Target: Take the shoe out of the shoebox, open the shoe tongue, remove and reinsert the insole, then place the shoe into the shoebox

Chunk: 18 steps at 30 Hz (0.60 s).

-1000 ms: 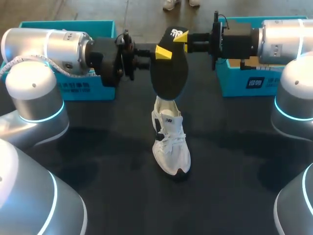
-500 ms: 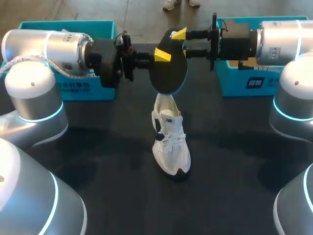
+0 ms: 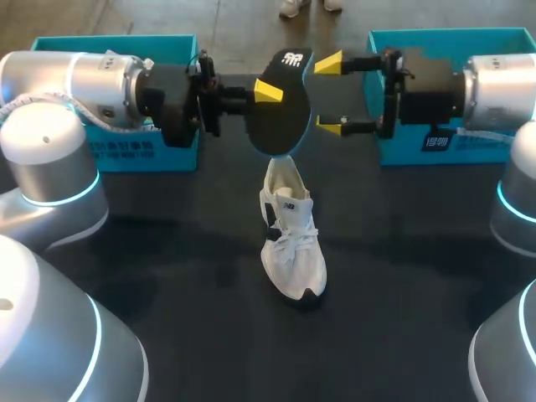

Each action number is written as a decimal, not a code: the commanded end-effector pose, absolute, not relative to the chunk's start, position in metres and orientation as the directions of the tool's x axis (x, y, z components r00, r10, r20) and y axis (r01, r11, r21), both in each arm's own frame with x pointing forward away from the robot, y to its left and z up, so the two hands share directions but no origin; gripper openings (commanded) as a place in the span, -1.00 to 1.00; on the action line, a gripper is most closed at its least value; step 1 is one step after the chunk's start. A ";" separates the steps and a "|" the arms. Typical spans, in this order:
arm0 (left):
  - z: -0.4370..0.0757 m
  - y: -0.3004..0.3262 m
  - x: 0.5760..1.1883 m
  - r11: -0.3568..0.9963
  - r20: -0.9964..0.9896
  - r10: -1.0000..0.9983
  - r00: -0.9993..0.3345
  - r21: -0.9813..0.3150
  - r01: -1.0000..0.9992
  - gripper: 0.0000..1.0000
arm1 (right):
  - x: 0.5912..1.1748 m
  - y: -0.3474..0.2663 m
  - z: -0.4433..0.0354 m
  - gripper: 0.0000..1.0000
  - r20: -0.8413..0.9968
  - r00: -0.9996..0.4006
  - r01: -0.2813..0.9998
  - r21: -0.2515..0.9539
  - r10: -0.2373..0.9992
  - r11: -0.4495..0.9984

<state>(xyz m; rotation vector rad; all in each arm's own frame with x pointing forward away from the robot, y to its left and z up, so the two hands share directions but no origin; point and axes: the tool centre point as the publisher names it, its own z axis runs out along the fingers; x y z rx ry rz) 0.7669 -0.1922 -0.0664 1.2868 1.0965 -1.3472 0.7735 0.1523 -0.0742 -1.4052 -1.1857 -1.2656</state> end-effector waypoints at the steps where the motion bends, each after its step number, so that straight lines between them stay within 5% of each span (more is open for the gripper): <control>1: -0.067 -0.188 0.767 -0.157 -0.999 -0.047 -0.005 0.002 0.988 -1.00 | 0.761 0.134 -0.070 1.00 0.996 -0.009 0.985 0.024 0.088 -0.168; 18: -0.063 -0.182 0.766 -0.151 -0.998 -0.062 0.001 0.011 0.988 -1.00 | 0.759 0.119 -0.064 1.00 0.997 -0.049 0.984 0.060 0.066 -0.169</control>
